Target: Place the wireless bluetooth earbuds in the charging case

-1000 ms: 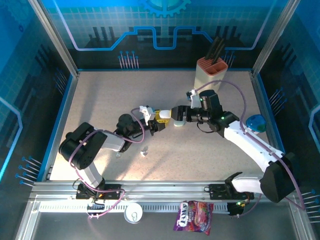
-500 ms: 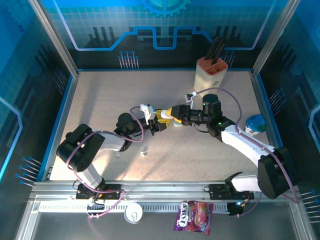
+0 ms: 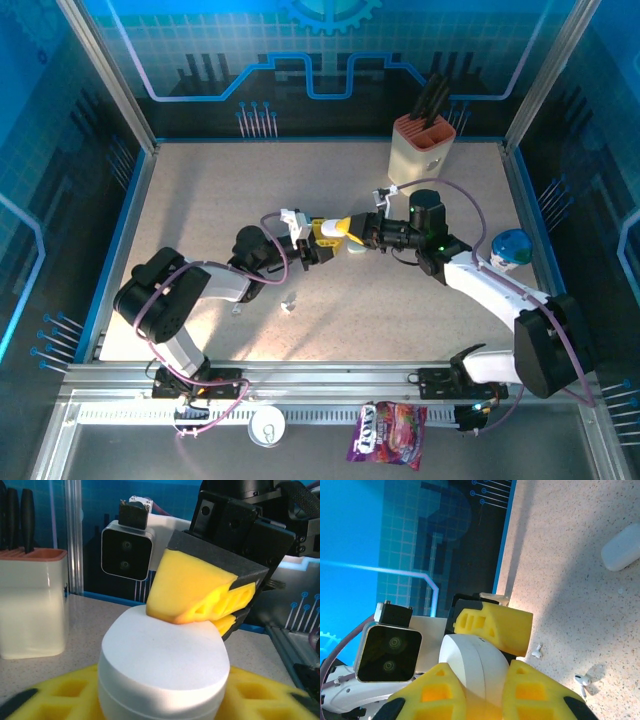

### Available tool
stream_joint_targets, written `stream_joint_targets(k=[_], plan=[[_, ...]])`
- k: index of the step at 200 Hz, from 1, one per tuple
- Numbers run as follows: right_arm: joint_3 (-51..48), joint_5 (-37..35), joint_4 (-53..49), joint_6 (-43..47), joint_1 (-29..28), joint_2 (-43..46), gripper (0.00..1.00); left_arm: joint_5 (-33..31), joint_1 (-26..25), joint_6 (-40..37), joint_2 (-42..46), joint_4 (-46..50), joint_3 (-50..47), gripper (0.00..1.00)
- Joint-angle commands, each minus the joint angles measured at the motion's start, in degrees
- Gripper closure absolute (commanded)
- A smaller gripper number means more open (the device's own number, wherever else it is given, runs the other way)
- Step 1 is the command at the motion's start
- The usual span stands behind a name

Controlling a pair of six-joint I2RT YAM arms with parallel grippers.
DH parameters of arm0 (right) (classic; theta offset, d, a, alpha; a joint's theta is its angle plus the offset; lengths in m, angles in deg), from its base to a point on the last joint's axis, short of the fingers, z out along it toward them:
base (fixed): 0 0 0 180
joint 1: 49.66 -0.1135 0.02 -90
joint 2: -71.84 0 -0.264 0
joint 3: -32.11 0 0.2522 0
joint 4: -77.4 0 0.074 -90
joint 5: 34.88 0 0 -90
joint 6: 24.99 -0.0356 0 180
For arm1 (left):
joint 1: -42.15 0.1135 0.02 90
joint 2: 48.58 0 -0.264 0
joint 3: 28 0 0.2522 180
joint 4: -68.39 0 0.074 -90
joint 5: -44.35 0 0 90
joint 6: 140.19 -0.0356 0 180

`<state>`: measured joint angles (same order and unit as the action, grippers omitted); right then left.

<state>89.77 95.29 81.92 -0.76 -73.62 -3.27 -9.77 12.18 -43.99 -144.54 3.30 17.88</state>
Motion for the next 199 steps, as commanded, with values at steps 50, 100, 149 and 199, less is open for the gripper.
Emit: stream_joint_targets(k=[50, 100, 149, 199], plan=[[-2.79, -4.35, -10.63, 9.07, 6.39, 3.97, 0.90, 2.09, 0.23, -9.89, 1.35, -1.46, -3.76, 0.07], [-7.36, -14.20, -22.95, 19.10, 11.64, 5.55, 0.89, 3.83, 1.59, -15.17, 5.25, 6.47, -6.06, 0.05], [-13.74, -19.18, -21.22, 21.59, 12.83, 1.93, 0.89, 5.60, 1.61, -26.14, 10.44, 33.21, -1.40, 0.04], [-16.32, -23.88, -20.63, 22.54, 13.50, -0.41, 0.81, -0.41, 0.36, -33.00, 13.55, 64.98, 9.57, 0.04]])
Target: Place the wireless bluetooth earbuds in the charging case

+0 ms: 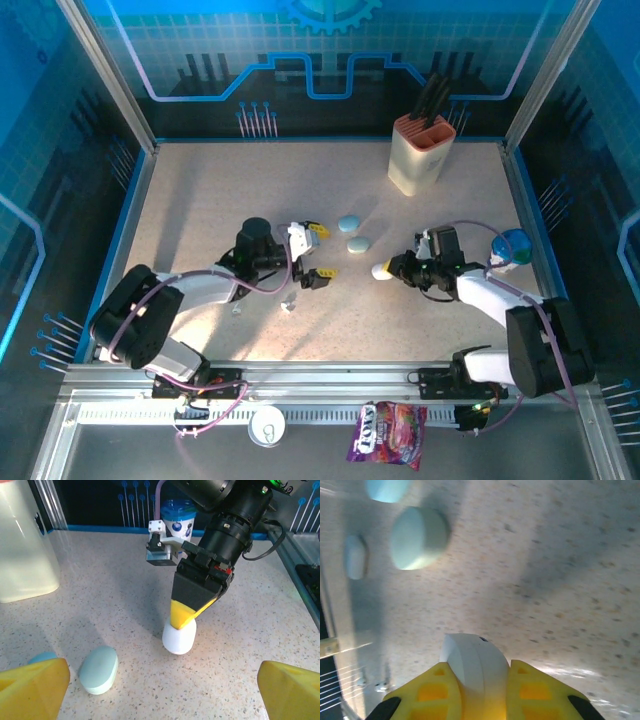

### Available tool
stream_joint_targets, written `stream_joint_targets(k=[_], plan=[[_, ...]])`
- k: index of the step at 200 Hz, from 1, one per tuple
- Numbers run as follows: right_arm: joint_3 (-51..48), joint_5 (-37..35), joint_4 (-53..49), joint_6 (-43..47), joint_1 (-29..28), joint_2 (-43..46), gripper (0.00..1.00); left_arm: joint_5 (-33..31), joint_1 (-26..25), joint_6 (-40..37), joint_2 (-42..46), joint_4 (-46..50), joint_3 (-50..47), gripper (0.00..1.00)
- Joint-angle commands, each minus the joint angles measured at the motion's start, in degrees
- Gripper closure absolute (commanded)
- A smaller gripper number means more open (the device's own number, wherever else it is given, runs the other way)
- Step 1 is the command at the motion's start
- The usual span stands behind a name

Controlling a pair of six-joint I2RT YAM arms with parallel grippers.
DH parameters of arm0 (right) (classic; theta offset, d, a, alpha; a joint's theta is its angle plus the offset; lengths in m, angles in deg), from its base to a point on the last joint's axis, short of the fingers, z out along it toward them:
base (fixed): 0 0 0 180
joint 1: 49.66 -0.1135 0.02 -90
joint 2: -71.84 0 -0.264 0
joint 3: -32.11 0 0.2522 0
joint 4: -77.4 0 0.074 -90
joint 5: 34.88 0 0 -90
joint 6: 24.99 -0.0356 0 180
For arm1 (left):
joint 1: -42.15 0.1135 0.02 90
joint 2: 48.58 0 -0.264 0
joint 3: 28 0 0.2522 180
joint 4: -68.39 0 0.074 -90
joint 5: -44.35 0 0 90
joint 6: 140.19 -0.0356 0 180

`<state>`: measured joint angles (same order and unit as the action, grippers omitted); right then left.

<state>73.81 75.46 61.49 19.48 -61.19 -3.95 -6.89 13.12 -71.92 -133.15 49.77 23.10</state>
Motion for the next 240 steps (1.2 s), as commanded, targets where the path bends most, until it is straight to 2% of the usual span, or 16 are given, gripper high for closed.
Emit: stream_joint_targets(k=[1, 37, 60, 97, 114, 155, 187, 211, 240], plan=[[-0.36, -4.20, -0.30, 2.39, 1.07, 0.32, 0.80, -3.49, -0.54, -5.11, 2.15, 18.85, 4.55, 0.04], [1.17, -9.16, -5.75, 5.82, 1.56, 4.12, 0.48, -15.45, -0.56, -2.11, 1.45, 33.58, 11.94, 0.01], [3.59, -12.51, -10.28, 9.27, 1.58, 7.43, 0.39, -21.46, -0.49, -1.45, 0.17, 38.64, 15.72, 0.01], [7.25, -15.55, -14.54, 14.24, 0.26, 12.86, 0.35, -33.39, -0.22, -4.83, -3.38, 46.78, 21.40, 0.01], [8.43, -14.95, -14.25, 14.77, -1.15, 13.47, 0.34, -36.16, 1.00, -5.60, -6.15, 50.34, 24.23, 0.01], [12.54, -17.79, -13.38, 18.49, -9.19, 10.21, 0.30, -37.82, 5.80, -3.42, -14.42, 59.40, 33.07, 0.01], [15.70, -20.34, -13.95, 21.50, -14.87, 5.47, 0.28, -38.57, 7.61, -3.49, -19.21, 63.27, 37.20, 0.01], [16.72, -20.48, -12.55, 21.22, -16.91, 2.77, 0.27, -37.98, 9.44, -1.72, -23.29, 66.62, 41.01, 0.08], [17.82, -20.41, -12.35, 20.88, -17.63, 1.11, 0.26, -37.73, 9.70, -2.11, -28.33, 70.52, 45.57, 0.10]])
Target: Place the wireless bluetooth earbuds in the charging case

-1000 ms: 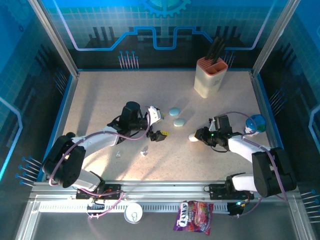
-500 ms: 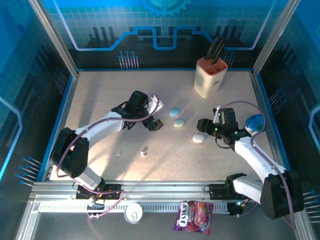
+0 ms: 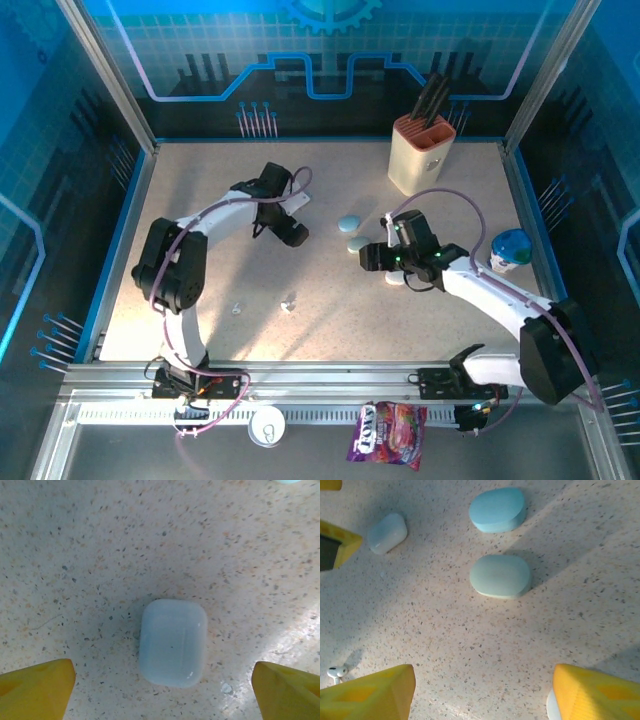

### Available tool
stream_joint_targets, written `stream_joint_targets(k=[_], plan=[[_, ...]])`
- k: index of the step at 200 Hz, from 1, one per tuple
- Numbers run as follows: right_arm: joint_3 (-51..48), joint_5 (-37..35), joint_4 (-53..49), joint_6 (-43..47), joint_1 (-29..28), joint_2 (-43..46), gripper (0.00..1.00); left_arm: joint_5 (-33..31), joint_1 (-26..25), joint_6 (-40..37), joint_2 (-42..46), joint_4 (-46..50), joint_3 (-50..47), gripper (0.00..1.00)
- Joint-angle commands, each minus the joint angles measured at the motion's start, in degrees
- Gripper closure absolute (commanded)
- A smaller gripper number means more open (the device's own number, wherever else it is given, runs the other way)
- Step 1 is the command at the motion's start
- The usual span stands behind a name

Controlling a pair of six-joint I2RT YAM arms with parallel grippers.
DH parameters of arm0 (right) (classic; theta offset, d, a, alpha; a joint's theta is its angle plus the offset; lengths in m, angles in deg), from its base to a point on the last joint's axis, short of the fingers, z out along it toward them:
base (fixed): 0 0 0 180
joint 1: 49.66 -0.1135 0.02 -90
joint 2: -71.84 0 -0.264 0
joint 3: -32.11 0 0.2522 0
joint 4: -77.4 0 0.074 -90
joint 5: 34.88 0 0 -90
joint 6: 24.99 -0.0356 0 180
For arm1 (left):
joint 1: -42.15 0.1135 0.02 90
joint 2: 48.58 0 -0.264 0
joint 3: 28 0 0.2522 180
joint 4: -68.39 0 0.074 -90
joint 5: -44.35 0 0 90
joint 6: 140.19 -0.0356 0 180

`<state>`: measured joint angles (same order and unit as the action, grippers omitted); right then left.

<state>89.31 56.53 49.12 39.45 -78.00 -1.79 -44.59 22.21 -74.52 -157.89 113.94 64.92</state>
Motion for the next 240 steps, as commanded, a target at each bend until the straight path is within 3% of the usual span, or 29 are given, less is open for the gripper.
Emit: stream_joint_targets(k=[1, 94, 139, 150, 167, 186, 240], plan=[[2.34, -1.49, 0.02, 0.88, -0.83, -1.07, 0.26, -0.02, 0.61, 0.42, -3.73, 6.39, 3.83, 0.10], [4.18, -1.00, -0.67, 1.22, -0.77, -2.67, 0.26, -0.22, -0.25, -0.46, -11.00, 9.16, 9.35, 0.18], [4.37, -2.20, -1.12, 1.22, -0.84, -2.49, 0.26, -0.18, -0.87, -1.41, -12.16, 10.22, 9.26, 0.30], [4.42, -2.19, -1.12, 1.22, -0.85, -2.64, 0.26, -0.03, -1.04, -1.68, -12.36, 10.26, 9.20, 0.40], [4.48, -2.27, -1.12, 0.89, -0.83, -2.46, 0.27, -0.67, -1.32, -1.44, -12.33, 9.90, 9.11, 0.44], [4.53, -2.77, -1.45, 0.53, -0.75, -2.19, 0.27, -1.06, -1.58, -1.01, -10.72, 8.27, 8.10, 0.56], [4.26, -2.67, -0.92, -0.40, -0.32, -0.04, 0.27, -1.99, -2.20, -1.06, 0.48, -6.81, -3.27, 0.56]])
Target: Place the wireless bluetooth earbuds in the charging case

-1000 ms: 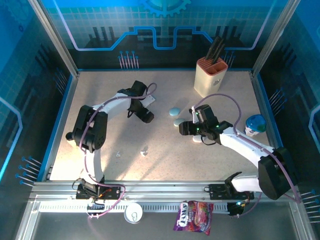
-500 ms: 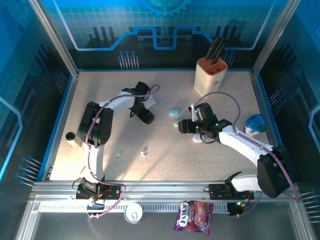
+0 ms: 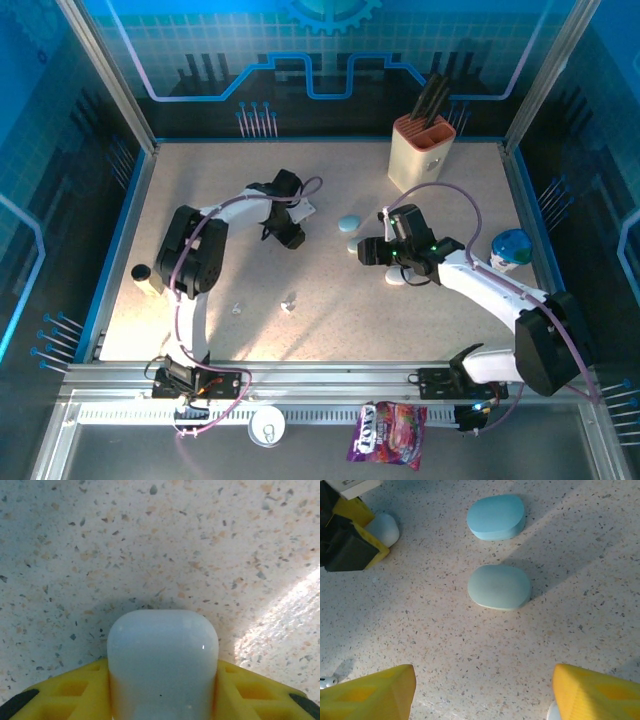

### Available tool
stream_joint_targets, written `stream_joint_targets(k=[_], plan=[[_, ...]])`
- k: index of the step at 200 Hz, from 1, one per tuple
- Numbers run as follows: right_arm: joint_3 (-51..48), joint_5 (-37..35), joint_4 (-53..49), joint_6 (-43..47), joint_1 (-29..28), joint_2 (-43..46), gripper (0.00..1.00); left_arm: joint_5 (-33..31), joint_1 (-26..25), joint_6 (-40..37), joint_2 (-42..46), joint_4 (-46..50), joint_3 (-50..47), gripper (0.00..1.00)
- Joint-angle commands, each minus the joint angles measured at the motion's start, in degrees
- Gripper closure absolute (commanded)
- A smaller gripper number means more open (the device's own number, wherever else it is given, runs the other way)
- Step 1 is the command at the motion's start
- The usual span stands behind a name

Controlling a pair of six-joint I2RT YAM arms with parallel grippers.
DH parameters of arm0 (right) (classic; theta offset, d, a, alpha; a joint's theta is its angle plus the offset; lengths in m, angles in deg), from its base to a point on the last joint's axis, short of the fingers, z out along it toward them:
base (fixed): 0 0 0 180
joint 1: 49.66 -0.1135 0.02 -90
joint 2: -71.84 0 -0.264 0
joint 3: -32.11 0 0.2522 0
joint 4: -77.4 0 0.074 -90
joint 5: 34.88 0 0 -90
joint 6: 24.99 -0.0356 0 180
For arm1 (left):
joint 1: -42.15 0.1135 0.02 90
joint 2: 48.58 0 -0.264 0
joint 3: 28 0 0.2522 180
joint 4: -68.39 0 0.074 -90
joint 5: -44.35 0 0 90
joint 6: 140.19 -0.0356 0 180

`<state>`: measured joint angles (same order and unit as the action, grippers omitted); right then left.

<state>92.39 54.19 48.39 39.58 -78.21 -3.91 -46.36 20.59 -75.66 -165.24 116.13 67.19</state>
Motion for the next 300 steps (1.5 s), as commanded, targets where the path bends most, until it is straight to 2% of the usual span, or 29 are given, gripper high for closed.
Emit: stream_joint_targets(k=[1, 24, 44, 62, 71, 85, 99, 127, 156, 199, 251, 300], plan=[[1.19, -0.18, -0.17, -0.60, -0.10, 2.17, 0.27, -0.15, -0.59, 0.07, 8.14, -9.49, -5.82, 0.55], [0.50, 1.34, 2.26, -1.65, 0.20, 3.19, 0.28, 1.49, -0.75, 0.63, 14.94, -21.64, -14.20, 0.54], [-0.41, 2.61, 4.94, -2.42, 0.26, 4.08, 0.28, 1.72, -0.75, 8.55, 18.61, -28.12, -17.49, 0.57], [-1.12, 3.66, 7.64, -2.58, 0.34, 4.83, 0.28, 0.52, -0.91, 21.57, 20.17, -28.42, -16.66, 0.51], [-1.30, 3.90, 8.46, -2.57, 0.35, 5.27, 0.28, -2.04, -0.95, 31.65, 20.88, -25.25, -15.11, 0.56], [-1.29, 4.26, 9.54, -2.41, 0.30, 5.62, 0.28, 1.23, -1.09, 42.79, 22.23, -24.64, -15.37, 0.58], [-1.40, 4.61, 10.68, -2.11, 0.39, 5.89, 0.28, 1.55, -1.74, 53.76, 24.21, -28.13, -18.13, 0.61], [-1.45, 5.91, 12.78, -0.81, 0.26, 5.80, 0.28, 6.56, -1.95, 70.11, 27.64, -36.67, -23.78, 0.60], [-2.20, 8.18, 15.68, 0.18, 0.04, 5.01, 0.27, 8.62, -2.03, 83.64, 29.71, -38.50, -27.07, 0.60], [-3.19, 9.90, 22.86, 2.47, -2.09, 1.98, 0.26, 6.39, -4.54, 96.40, 32.94, -43.20, -31.92, 0.62], [-4.47, 11.59, 39.86, 7.33, -6.76, -4.89, 0.24, 6.27, -7.53, 106.82, 33.46, -48.21, -33.56, 0.65], [-1.73, 12.09, 43.95, 5.75, -7.52, -10.45, 0.26, 7.82, -8.09, 109.17, 33.18, -50.85, -34.30, 0.67]])
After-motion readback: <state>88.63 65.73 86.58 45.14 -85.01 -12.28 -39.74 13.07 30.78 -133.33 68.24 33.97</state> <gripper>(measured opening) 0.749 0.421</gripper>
